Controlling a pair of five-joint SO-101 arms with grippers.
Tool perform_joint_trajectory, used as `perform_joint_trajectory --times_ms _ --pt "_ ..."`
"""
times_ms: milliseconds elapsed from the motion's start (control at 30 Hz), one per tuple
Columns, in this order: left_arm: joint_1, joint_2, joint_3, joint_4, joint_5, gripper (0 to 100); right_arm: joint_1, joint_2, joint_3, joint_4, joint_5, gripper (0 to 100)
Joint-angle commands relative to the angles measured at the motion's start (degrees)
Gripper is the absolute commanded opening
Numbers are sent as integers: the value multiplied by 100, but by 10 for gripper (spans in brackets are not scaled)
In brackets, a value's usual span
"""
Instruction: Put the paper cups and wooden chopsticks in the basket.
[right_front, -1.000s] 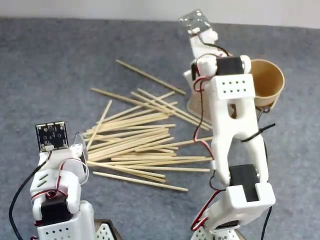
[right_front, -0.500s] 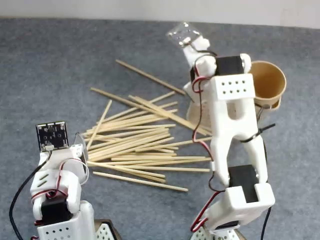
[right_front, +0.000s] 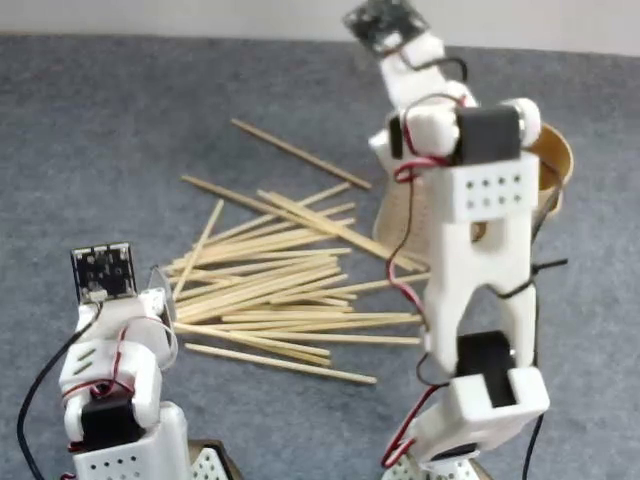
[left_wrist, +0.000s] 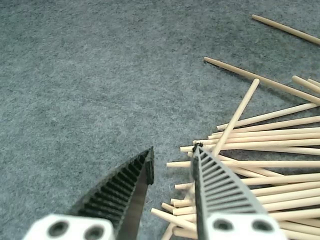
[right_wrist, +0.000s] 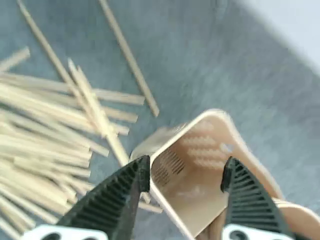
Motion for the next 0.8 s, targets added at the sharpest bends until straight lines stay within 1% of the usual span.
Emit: perform_joint_trajectory --times_ms 0,133,400,600,667,767 --pt "-48 -57 -40 -123 62 143 -75 -418 -787 92 -264 189" --pt "-48 -57 -40 -123 62 142 -418 -1015 -382 101 -308 176" --pt "-110 -57 -57 -123 62 140 -1552 -2237 2000 75 -308 174" --pt "-532 -66 -40 -308 70 140 -2167 -2563 3442 48 -325 173" --pt "-558 -66 -40 -308 70 140 -2308 -2563 3934 -224 -510 173" --pt "-549 -66 -40 -308 70 140 -2378 -2563 4831 -963 -721 173"
